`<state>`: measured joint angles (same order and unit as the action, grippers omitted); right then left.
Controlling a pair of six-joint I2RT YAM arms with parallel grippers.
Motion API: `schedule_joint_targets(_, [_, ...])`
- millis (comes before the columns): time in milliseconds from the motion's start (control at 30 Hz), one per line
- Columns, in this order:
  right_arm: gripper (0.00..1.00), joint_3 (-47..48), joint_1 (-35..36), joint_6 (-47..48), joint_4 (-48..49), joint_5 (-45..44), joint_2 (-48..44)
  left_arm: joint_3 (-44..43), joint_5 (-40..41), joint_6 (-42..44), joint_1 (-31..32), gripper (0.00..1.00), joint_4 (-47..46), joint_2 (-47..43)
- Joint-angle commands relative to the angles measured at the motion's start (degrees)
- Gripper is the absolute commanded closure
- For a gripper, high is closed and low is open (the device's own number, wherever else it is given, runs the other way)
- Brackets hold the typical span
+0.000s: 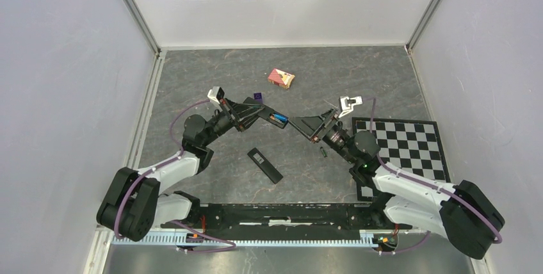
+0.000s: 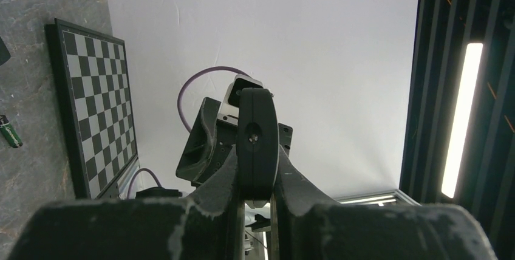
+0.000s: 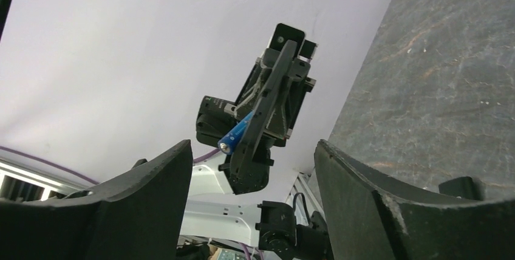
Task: Load the batteries into the remote control
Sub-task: Load the battery into the remote control.
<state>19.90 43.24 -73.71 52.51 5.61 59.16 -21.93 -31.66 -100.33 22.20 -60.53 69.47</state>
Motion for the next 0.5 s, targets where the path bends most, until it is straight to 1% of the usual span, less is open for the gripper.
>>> schedule_joint_targets(0, [0.21, 3.08, 0.17, -0.68, 5.32, 1.28, 1.18, -0.3, 0.28, -2.5, -0.22, 0.98, -3.28, -1.14])
schedule_joint_targets(200, [0.21, 3.98, 0.18, -0.9, 5.8, 1.87, 2.83, -0.32, 0.06, -2.75, -0.22, 0.98, -3.36, -0.95])
schedule_joint_targets(467, [0.28, 5.19, 0.17, -0.93, 6.03, 2.47, 4.98, -0.13, -0.07, -2.83, -0.22, 0.98, -3.45, -1.22])
